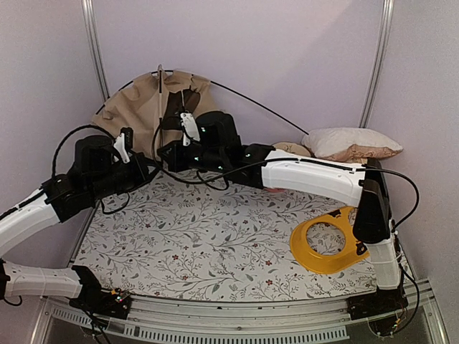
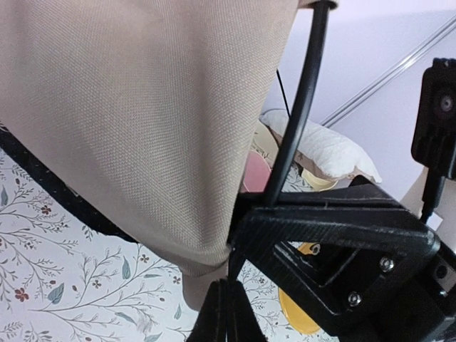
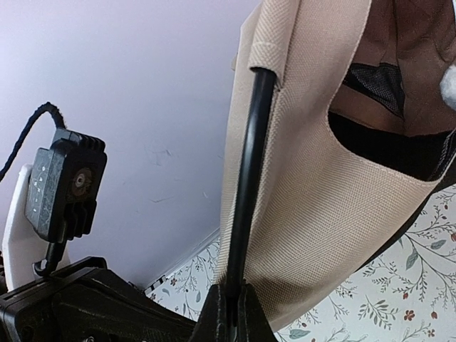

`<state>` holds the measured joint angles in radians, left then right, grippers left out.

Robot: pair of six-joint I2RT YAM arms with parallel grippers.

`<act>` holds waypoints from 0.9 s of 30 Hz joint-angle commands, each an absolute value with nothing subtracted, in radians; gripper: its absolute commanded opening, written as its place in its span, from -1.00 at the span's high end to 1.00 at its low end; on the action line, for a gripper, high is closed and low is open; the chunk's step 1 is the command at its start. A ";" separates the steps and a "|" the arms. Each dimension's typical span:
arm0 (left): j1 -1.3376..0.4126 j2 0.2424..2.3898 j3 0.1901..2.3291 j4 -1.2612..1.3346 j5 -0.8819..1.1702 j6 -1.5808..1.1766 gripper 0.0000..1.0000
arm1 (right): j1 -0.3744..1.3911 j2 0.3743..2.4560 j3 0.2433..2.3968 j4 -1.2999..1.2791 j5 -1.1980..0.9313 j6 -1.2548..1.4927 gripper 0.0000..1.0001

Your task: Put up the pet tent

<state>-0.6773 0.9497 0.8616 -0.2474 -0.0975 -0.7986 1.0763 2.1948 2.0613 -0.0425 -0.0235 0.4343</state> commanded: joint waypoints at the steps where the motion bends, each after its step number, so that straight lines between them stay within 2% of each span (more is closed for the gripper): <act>1: -0.670 0.908 0.924 -0.106 0.009 -0.833 1.00 | 1.062 2.243 2.027 0.010 0.092 0.378 1.00; 9: -0.633 0.898 0.923 -0.087 0.024 -0.872 1.00 | 1.074 2.246 1.980 0.054 0.087 0.352 1.00; 18: -0.446 0.895 0.833 0.027 0.142 -0.978 1.00 | 1.131 2.175 1.783 0.156 0.055 0.385 1.00; 27: -0.411 0.907 0.818 0.097 0.232 -1.040 1.00 | 1.080 2.226 1.847 0.056 0.001 0.422 1.00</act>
<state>-0.4221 0.9329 0.7811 -0.0669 0.1970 -1.0080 1.1172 2.1803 1.8122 0.1879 0.0391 0.4030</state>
